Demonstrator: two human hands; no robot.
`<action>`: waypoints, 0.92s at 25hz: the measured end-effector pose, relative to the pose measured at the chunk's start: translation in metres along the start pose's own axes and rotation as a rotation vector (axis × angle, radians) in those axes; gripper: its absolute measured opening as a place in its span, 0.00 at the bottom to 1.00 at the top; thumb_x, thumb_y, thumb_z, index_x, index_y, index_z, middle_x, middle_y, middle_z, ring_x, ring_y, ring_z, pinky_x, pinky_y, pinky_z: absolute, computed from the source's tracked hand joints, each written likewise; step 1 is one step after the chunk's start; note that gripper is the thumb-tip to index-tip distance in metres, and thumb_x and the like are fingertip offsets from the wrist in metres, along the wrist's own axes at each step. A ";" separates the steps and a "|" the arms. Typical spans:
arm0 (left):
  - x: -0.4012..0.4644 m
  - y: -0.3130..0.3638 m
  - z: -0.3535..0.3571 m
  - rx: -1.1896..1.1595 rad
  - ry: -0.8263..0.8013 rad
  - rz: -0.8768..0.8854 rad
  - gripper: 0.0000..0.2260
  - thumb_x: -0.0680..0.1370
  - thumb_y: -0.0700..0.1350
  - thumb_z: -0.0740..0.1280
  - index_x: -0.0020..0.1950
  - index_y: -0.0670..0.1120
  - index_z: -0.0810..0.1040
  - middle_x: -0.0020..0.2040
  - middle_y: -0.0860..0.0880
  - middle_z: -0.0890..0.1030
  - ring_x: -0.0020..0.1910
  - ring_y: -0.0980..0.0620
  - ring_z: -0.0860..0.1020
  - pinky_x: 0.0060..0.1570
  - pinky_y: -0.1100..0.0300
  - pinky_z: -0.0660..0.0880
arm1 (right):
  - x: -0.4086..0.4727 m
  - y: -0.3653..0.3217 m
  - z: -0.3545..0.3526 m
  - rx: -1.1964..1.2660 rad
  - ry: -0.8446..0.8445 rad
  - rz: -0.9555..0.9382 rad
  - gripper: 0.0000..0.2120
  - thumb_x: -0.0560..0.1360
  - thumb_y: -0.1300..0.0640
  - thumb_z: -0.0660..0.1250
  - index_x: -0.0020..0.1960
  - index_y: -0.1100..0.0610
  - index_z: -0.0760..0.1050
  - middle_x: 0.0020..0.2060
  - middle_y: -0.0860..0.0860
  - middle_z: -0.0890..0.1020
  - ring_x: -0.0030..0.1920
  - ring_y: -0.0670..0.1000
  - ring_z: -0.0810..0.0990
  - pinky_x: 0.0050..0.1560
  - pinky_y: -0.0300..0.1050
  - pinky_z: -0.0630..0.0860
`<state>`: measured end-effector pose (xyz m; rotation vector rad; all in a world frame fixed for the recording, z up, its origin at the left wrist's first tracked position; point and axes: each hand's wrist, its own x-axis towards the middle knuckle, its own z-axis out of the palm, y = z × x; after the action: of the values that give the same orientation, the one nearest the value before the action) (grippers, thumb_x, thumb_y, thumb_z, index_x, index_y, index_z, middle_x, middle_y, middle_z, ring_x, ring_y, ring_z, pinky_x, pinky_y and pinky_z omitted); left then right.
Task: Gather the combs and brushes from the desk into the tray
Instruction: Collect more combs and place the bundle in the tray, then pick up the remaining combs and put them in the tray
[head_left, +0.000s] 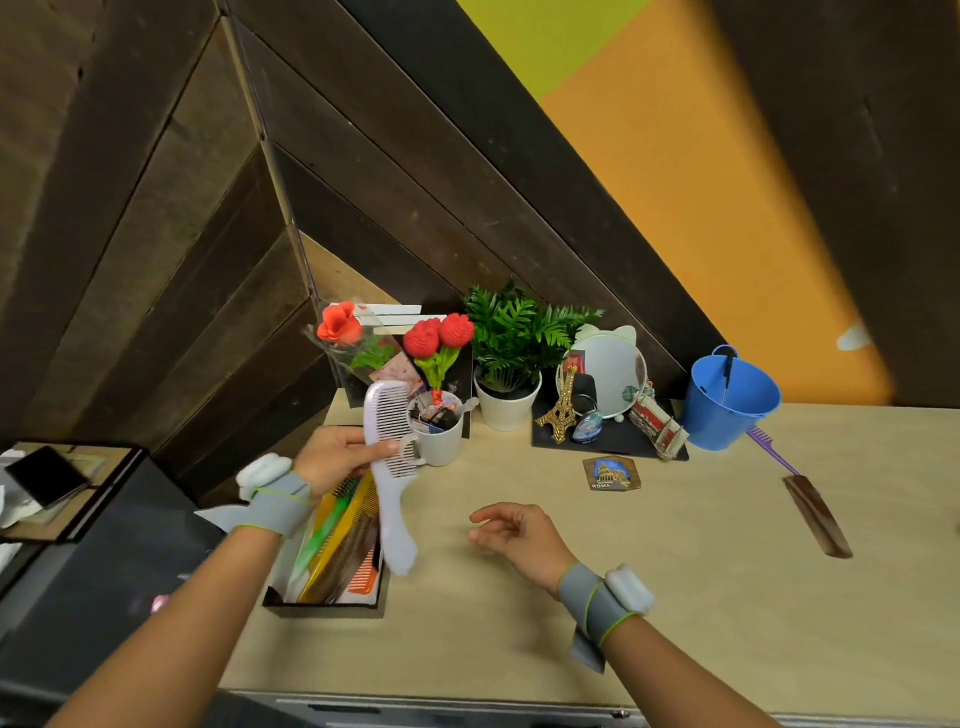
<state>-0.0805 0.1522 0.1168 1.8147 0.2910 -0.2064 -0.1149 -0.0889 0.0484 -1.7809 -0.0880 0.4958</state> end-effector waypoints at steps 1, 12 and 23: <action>0.003 -0.003 -0.012 0.070 -0.001 -0.013 0.03 0.71 0.41 0.71 0.40 0.49 0.82 0.28 0.58 0.83 0.30 0.63 0.80 0.34 0.74 0.74 | -0.002 0.002 0.000 -0.006 -0.008 0.009 0.10 0.69 0.62 0.72 0.38 0.47 0.77 0.30 0.47 0.78 0.34 0.46 0.74 0.46 0.40 0.73; 0.024 -0.051 -0.025 0.415 0.296 -0.067 0.28 0.65 0.40 0.77 0.63 0.39 0.74 0.47 0.43 0.73 0.48 0.48 0.72 0.50 0.57 0.68 | -0.007 0.012 -0.014 -0.048 0.022 0.041 0.11 0.69 0.62 0.71 0.36 0.47 0.77 0.28 0.45 0.76 0.34 0.48 0.71 0.43 0.39 0.71; 0.001 -0.022 0.115 0.395 -0.053 0.090 0.09 0.70 0.43 0.72 0.38 0.54 0.75 0.31 0.54 0.72 0.32 0.59 0.70 0.35 0.72 0.66 | -0.018 0.017 -0.064 0.004 0.098 0.089 0.10 0.72 0.64 0.68 0.38 0.50 0.76 0.31 0.50 0.77 0.29 0.40 0.75 0.30 0.24 0.69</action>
<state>-0.0849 0.0469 0.0662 2.2040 0.1358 -0.2618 -0.1099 -0.1576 0.0497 -1.8076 0.0606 0.4711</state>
